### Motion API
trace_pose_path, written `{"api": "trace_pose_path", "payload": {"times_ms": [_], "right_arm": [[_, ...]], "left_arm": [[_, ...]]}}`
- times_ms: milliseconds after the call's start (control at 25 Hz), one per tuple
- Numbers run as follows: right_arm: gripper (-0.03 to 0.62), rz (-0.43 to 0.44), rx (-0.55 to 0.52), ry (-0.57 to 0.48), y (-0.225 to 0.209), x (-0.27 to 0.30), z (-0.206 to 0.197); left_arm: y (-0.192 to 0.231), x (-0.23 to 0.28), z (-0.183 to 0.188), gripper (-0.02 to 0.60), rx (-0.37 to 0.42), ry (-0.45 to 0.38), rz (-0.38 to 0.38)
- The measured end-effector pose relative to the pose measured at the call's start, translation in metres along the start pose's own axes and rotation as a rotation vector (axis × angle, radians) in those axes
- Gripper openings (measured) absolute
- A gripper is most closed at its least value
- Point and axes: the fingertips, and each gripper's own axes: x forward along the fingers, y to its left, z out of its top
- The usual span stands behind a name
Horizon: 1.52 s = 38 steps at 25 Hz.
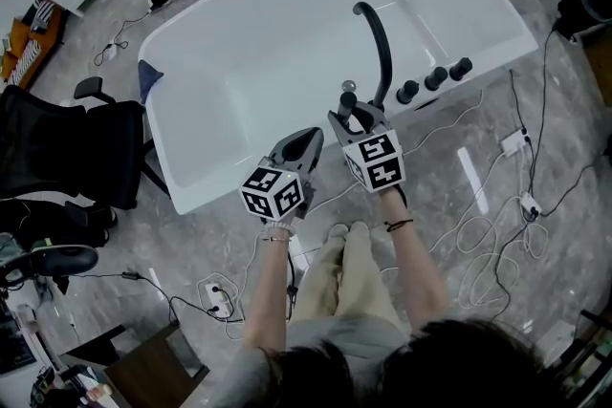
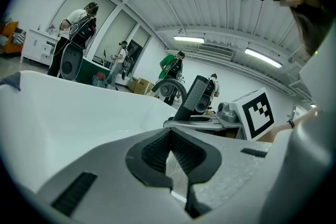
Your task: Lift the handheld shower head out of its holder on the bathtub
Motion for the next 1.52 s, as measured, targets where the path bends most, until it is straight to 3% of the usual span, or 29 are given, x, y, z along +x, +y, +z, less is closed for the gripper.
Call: {"api": "trace_pose_path", "payload": {"times_ms": [880,1520], "right_arm": [[0.133,-0.002,-0.047,-0.16,0.038,-0.112,0.125],[0.133,-0.006,-0.07,-0.223,0.056,-0.171,0.167]], "left_arm": [[-0.096,-0.061,0.103,0.005,0.164,-0.085,-0.094],[-0.155,-0.093,0.151,0.005,0.273,-0.142,-0.169]]}}
